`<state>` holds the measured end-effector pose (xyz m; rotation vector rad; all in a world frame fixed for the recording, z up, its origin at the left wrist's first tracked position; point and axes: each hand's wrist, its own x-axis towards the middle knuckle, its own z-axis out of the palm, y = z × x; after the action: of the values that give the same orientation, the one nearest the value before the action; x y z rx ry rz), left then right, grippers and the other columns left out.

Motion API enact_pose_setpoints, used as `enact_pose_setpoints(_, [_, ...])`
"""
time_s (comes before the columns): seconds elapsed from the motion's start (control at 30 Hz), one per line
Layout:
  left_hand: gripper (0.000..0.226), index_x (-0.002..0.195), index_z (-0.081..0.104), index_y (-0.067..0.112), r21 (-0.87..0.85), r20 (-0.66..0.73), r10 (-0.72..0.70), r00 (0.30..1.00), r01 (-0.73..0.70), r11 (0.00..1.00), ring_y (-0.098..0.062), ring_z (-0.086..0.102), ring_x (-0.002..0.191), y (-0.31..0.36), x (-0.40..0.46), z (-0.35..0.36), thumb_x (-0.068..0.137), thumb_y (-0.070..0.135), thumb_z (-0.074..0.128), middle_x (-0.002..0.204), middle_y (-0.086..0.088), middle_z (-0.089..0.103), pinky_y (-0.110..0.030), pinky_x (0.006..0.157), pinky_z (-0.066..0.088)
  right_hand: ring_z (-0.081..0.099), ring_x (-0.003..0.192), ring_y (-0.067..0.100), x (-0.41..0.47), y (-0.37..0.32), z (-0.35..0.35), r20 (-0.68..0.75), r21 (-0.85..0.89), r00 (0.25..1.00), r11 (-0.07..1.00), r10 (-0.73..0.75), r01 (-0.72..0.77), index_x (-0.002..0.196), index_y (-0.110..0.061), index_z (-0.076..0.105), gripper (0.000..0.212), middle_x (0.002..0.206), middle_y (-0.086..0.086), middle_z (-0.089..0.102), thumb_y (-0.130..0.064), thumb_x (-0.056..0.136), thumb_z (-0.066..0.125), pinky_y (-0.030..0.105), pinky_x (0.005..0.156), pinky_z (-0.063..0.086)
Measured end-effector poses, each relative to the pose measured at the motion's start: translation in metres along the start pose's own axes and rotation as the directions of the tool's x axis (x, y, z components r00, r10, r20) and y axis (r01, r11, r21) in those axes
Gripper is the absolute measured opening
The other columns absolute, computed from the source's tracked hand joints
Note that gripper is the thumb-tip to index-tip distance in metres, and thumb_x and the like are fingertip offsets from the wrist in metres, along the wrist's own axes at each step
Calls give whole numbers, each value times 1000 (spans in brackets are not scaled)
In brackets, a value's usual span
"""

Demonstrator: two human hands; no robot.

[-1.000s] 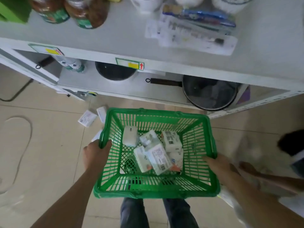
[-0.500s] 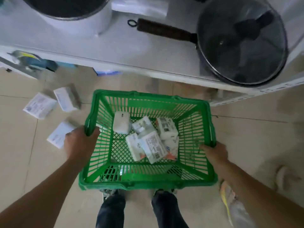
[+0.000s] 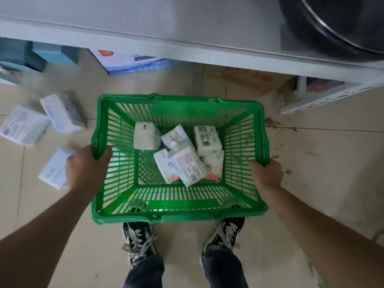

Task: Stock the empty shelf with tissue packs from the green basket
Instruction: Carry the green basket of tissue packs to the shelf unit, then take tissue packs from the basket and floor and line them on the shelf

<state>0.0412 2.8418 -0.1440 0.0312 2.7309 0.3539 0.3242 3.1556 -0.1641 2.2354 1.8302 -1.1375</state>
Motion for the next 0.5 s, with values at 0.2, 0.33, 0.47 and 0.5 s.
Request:
enact_pose_setpoints(0.2, [57, 67, 50, 10, 28, -18, 23, 1000, -22, 999, -35, 45, 67, -28, 23, 4, 94, 61, 55, 58, -9, 46, -42, 63, 37, 36, 44, 14, -5, -3, 25, 45, 76, 997, 995, -70, 67, 62, -18, 40, 39, 55, -2, 42, -11, 89, 67, 17, 30, 25])
enact_pose_setpoints(0.33, [50, 82, 53, 10, 7, 21, -70, 997, 70, 998, -37, 51, 78, -27, 14, 3, 98, 58, 57, 76, -13, 54, -45, 67, 39, 50, 58, 16, -16, -6, 27, 5, 23, 994, 993, -114, 113, 91, -13, 55, 16, 76, 4, 58, -18, 90, 70, 20, 42, 36])
enact_pose_setpoints(0.47, [59, 135, 47, 12, -27, -237, 34, 971, -42, 999, -40, 49, 122, -5, 1, -2, 90, 42, 68, 133, -19, 48, -55, 105, 36, 46, 94, 17, -34, -1, 22, -214, -59, 907, 932, -362, 358, 127, -4, 49, 61, 123, 19, 52, -20, 81, 87, 26, 83, 46])
enact_pose_setpoints(0.5, [60, 139, 45, 12, 30, -292, 168, 942, -166, 986, -39, 48, 123, 0, 1, -2, 89, 37, 68, 135, -20, 48, -52, 107, 33, 47, 105, 24, -39, 0, 21, -254, -148, 846, 883, -468, 445, 127, -4, 50, 63, 125, 21, 51, -25, 80, 87, 37, 92, 45])
